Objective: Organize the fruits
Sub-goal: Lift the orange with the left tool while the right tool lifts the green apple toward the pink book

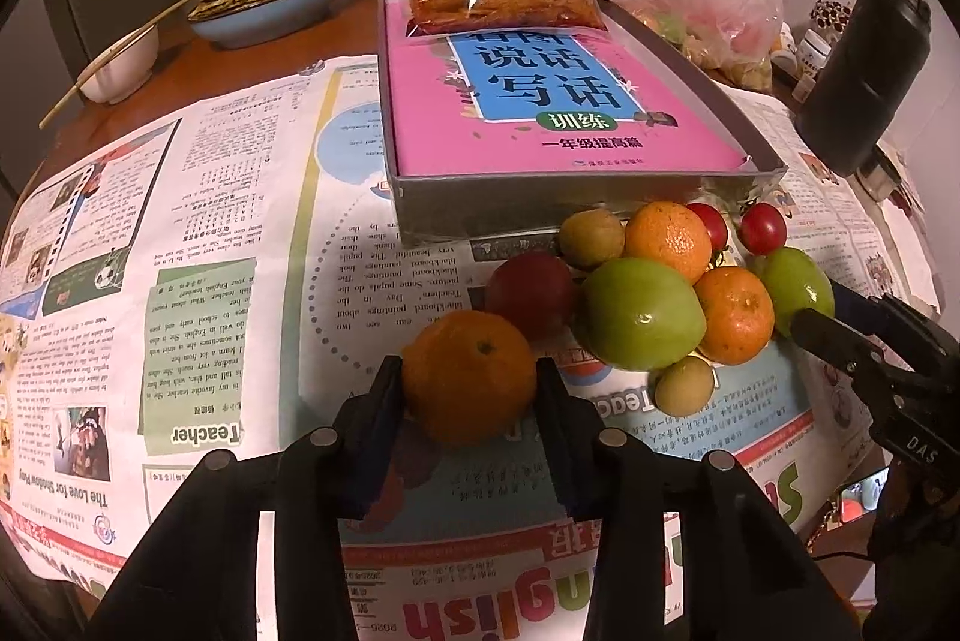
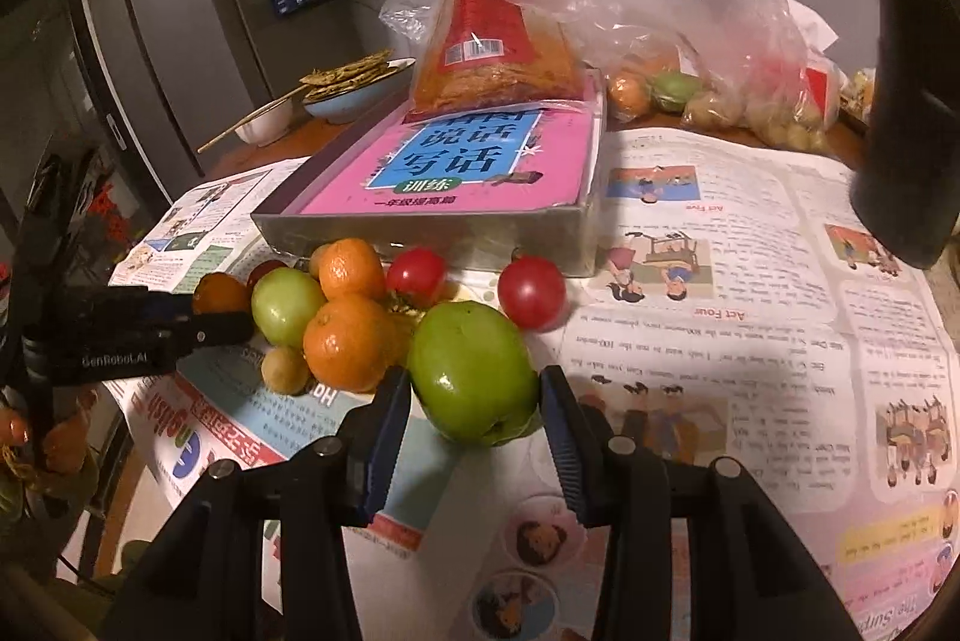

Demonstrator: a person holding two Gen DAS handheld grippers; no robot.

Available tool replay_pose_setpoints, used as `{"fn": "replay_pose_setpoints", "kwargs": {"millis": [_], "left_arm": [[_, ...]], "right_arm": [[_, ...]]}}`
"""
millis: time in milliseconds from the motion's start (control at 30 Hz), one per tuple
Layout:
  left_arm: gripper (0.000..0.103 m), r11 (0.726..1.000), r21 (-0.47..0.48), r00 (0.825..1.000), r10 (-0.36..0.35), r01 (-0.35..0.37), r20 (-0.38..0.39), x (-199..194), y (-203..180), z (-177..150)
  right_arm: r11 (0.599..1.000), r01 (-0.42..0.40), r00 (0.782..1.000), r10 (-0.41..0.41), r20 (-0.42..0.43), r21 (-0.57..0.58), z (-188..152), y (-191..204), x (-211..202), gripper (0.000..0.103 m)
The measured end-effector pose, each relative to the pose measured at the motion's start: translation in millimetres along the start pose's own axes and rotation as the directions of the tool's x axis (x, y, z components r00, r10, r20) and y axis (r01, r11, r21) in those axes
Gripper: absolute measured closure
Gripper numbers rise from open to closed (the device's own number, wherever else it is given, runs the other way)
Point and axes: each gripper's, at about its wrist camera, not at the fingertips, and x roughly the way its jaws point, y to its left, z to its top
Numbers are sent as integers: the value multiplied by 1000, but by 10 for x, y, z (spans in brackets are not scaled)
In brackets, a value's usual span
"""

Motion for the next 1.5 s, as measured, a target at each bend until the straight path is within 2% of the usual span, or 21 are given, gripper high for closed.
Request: {"fn": "replay_pose_setpoints", "kwargs": {"millis": [367,500,1000,1500], "left_arm": [[59,1000,-2,1000,-4,4,11,2,2,7],[60,1000,-6,1000,-4,4,10,6,12,18],[61,999,-31,1000,-17,18,18,-50,69,40],[61,999,-30,998,-9,11,66,-264,54,230]], "right_arm": [[1000,12,1000,-13,-21,-11,74,37,179,56],[1000,8,1000,-8,-18,4,72,33,179,59],[999,-18,999,16,43,47,136,34,-10,59],[994,13,997,-21,77,110,269,-20,-118,59]]}}
